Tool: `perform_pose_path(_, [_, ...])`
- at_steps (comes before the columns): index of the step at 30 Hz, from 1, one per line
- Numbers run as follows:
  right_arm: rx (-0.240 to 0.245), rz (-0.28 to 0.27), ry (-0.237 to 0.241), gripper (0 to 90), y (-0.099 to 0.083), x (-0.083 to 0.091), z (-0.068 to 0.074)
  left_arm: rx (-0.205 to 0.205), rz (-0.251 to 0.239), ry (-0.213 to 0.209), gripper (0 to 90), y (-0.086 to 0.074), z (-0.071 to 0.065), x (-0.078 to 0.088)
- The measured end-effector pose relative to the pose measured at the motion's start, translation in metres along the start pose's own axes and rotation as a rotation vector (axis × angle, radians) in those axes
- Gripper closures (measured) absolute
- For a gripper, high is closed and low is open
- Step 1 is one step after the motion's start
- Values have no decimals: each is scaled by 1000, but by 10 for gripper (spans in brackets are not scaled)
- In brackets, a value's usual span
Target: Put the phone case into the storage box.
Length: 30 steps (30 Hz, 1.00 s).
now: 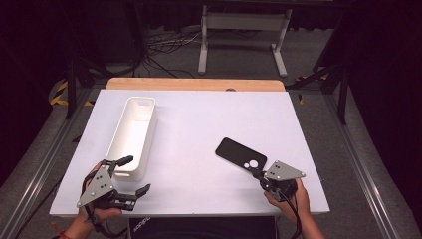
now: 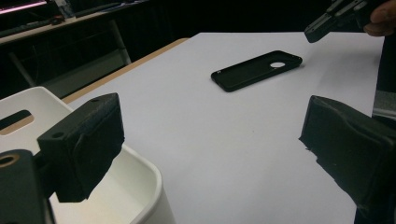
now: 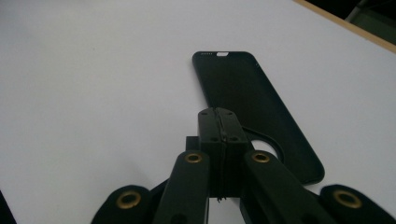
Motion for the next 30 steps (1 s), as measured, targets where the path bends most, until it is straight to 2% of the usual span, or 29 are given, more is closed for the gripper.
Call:
perform_pose_path(3, [-2,20,9,900,-2,-2,1,-5,1,-2,69,0,-1,0])
perform_pose_path(6, [8,68,21,900,-7,-7,1,2,2,-5,71,-1,-1,-1])
perform_pose_path(16, [18,144,31,900,-16,-13,0,4,6,-11,73,-1,-2,-2])
perform_pose_path(30, [18,223,6,900,-23,-16,-6,9,8,-14,75,-1,-2,-2])
Point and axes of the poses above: each handheld gripper's, and its own axes: x roughly backward along the jaws, y roughly out of its top, z roughly to its left, the point moved 3 cm from there along -x, roughly forward along the jaws, and after that the axes turned 13 degrees about -z, right-handed, at the moved point
